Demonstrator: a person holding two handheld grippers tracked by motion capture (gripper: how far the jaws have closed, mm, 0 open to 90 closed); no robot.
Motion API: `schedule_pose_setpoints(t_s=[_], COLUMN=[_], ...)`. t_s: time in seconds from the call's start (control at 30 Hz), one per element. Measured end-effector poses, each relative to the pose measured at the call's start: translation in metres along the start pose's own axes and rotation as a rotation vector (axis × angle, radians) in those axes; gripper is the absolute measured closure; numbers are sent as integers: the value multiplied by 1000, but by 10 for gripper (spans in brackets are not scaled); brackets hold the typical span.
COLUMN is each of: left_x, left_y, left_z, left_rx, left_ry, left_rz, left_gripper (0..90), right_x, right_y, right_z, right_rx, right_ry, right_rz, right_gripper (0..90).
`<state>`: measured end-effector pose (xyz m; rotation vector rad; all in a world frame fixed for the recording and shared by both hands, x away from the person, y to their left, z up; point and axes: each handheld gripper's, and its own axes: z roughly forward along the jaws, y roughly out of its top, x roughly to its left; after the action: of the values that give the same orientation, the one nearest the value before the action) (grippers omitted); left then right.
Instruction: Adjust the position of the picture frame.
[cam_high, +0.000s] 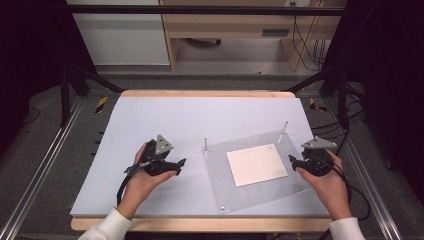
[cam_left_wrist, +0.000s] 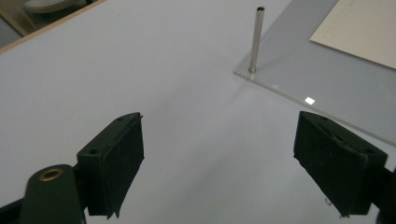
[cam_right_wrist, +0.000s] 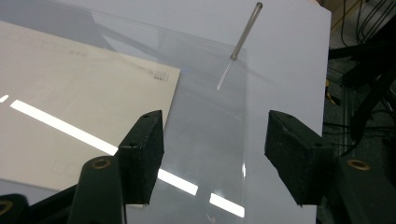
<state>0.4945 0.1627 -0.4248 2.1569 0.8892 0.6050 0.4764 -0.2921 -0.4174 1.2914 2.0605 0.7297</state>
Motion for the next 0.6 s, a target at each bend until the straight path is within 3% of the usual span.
schedule_pose_setpoints(t_s=[0.07,0.17,0.33,0.43,0.6], left_x=[-4,-10,-19,-22,-27], left_y=[8,17,28,28,27], left_z=[5,15,36,45,59], left_rx=[-11,-38,-76,-79,-95], left_ry=[-4,-10,-13,-8,31], left_rz=[12,8,-32,-37,-61], left_gripper=[192,235,342,375,411], right_x=[-6,-14,-20,-20,-25], right_y=[10,23,39,41,38], right_z=[7,17,47,57,82], right_rx=[0,-7,-24,-23,-41], right_ry=[42,61,49,32,15], right_rz=[-11,-21,5,9,70], right_gripper=[444,522,601,631,706])
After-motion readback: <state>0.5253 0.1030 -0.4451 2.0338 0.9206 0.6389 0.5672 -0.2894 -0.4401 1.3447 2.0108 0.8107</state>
